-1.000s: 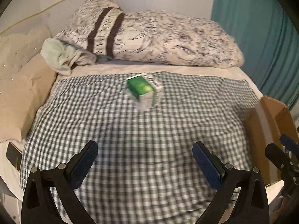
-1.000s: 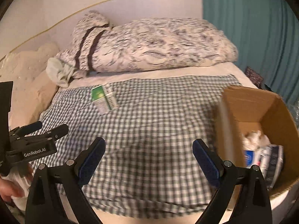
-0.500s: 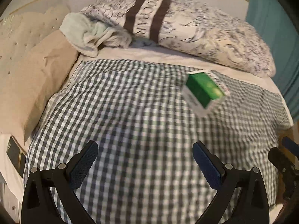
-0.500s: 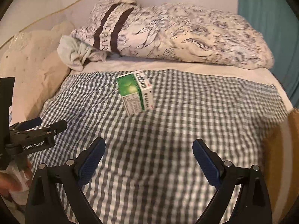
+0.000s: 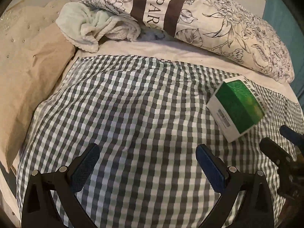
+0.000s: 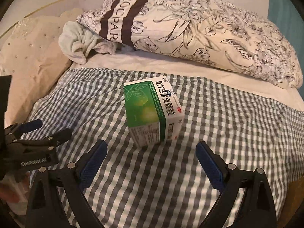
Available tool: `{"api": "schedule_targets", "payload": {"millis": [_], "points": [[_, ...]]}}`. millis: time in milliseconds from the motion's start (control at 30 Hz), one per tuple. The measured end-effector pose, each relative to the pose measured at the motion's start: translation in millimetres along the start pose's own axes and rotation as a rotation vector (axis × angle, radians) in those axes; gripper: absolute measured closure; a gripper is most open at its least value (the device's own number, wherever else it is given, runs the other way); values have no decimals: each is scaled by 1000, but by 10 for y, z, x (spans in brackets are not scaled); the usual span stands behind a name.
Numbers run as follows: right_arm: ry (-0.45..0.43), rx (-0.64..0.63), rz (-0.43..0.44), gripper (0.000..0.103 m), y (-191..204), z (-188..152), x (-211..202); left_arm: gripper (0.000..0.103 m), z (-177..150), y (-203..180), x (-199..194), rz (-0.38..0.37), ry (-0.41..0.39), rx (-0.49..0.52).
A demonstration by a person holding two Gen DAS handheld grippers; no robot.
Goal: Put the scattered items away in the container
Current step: 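Grasp the green-and-white medicine box with the right tool, then lift the medicine box and carry it over the cardboard box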
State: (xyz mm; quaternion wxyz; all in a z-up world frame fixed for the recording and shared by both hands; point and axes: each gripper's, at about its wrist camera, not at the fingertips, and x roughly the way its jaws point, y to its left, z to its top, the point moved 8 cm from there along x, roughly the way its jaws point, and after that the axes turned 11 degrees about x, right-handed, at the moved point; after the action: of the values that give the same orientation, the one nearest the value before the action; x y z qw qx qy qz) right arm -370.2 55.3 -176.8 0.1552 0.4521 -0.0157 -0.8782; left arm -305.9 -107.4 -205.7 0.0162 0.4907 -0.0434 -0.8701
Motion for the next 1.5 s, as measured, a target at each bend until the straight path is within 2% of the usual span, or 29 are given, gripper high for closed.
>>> {"api": "schedule_targets", "payload": {"millis": [433, 567, 600, 633, 833, 1000, 1167, 1333, 1500], "points": [[59, 20, -1, 8, -113, 175, 674, 0, 48, 80, 356, 23, 41, -11], [37, 3, -1, 8, -65, 208, 714, 0, 26, 81, 374, 23, 47, -1], [28, 9, 6, 17, -59, 220, 703, 0, 22, 80, 365, 24, 47, 8], [26, 16, 20, 21, -45, 231, 703, 0, 23, 82, 348, 26, 45, 15], [19, 35, 22, 22, -49, 189, 577, 0, 68, 185, 113, 40, 15, 3], [-23, 1, 1, 23, -84, 137, 150, 0, 81, 98, -231, 29, -20, 11], [-58, -5, -18, 23, -176, 61, -381, 0, 73, -169, -677, -6, -64, 25], [-109, -4, -54, 23, -386, -116, -1074, 0, 35, -690, -1182, -64, -124, 80], [-186, 44, -102, 23, -783, -352, -1866, 0, -71, -1358, -1653, -130, -176, 171]]}}
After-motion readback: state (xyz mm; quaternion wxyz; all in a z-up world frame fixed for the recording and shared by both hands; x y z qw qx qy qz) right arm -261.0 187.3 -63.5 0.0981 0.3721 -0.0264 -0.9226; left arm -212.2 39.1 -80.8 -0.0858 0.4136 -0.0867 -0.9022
